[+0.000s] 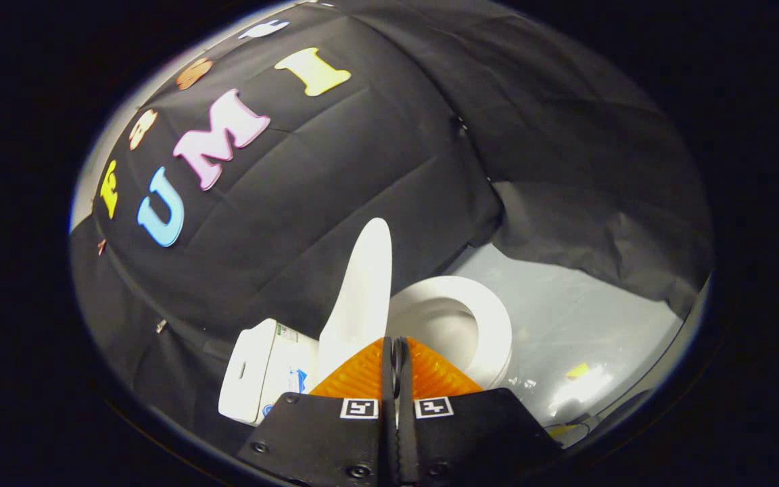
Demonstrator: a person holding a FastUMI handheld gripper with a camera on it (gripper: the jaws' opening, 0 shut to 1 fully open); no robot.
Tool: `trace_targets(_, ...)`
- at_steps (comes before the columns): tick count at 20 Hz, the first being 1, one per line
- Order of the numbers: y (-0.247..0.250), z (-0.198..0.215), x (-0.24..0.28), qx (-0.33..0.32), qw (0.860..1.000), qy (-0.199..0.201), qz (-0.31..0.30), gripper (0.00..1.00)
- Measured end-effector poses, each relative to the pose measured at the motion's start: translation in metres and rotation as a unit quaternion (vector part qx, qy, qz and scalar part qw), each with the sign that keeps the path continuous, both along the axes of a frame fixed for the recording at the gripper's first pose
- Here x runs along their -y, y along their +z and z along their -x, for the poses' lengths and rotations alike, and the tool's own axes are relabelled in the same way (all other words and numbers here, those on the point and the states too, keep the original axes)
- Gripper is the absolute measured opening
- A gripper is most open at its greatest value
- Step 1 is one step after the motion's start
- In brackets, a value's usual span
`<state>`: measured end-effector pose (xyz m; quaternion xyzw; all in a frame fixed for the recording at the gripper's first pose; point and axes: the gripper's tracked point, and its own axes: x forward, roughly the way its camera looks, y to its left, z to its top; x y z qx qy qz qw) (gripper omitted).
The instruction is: Open the toilet lid.
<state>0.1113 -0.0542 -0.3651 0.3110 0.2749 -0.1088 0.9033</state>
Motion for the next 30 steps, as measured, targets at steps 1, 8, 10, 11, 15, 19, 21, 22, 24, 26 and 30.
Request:
trace_targets(1, 0.009, -0.002, -0.008, 0.005, 1.0, 0.008, 0.016, 0.05)
trace_targets(8, 0.055, -0.013, -0.062, 0.033, 0.994, 0.048, 0.096, 0.07)
trace_targets(10, 0.065, -0.014, -0.075, 0.04, 0.991, 0.056, 0.112, 0.07)
trace_targets(11, 0.069, -0.016, -0.083, 0.043, 0.99, 0.062, 0.12, 0.07)
trace_targets(15, 0.087, -0.021, -0.122, 0.055, 0.982, 0.089, 0.157, 0.08)
trace_targets(19, 0.105, -0.027, -0.161, 0.067, 0.974, 0.116, 0.184, 0.08)
trace_targets(21, 0.113, -0.029, -0.18, 0.072, 0.97, 0.125, 0.195, 0.08)
trace_targets(22, 0.116, -0.03, -0.19, 0.075, 0.968, 0.129, 0.203, 0.08)
trace_targets(24, 0.121, -0.031, -0.21, 0.077, 0.961, 0.142, 0.223, 0.09)
trace_targets(26, 0.126, -0.033, -0.23, 0.08, 0.956, 0.154, 0.238, 0.08)
trace_targets(30, 0.13, -0.037, -0.26, 0.084, 0.947, 0.164, 0.264, 0.09)
